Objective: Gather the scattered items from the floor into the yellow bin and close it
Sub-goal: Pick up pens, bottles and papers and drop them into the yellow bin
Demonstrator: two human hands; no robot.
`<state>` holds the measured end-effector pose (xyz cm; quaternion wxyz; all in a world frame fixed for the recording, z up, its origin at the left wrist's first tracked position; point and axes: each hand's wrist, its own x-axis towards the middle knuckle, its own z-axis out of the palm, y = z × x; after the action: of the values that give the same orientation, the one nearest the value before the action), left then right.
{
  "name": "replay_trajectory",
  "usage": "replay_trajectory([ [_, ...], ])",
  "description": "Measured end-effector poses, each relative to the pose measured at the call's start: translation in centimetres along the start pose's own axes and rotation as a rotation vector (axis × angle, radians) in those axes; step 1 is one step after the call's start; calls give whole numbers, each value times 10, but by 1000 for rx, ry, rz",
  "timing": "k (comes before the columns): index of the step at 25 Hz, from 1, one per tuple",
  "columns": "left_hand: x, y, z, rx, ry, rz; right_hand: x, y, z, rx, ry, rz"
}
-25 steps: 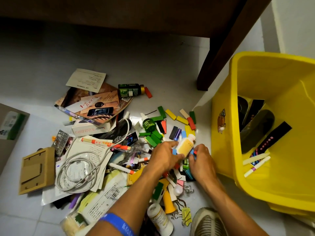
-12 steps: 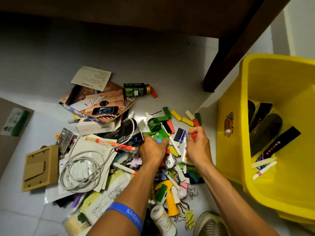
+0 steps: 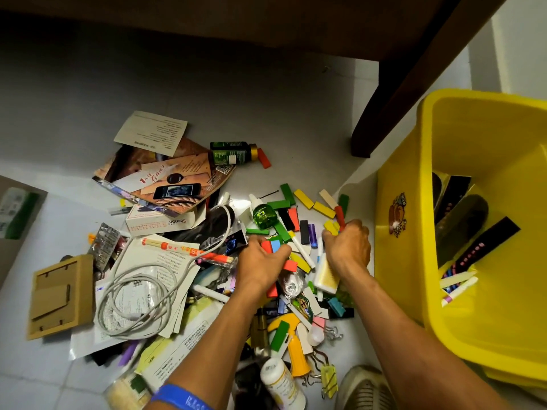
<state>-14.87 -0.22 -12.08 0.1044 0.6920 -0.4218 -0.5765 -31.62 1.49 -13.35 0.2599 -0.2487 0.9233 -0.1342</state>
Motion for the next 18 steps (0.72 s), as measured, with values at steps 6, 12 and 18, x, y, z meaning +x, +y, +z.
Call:
replay_trajectory([
  [6,-15,6,-2,-499,-237,-66,-12,8,3,-118,10,-157],
  [12,-34,15,-20,-641,-328,-114,-37,-1,-18,609,-152,-57],
  [18,-96,67,-9,-768,-548,-55,-104,-15,-96,1657,-596,245],
])
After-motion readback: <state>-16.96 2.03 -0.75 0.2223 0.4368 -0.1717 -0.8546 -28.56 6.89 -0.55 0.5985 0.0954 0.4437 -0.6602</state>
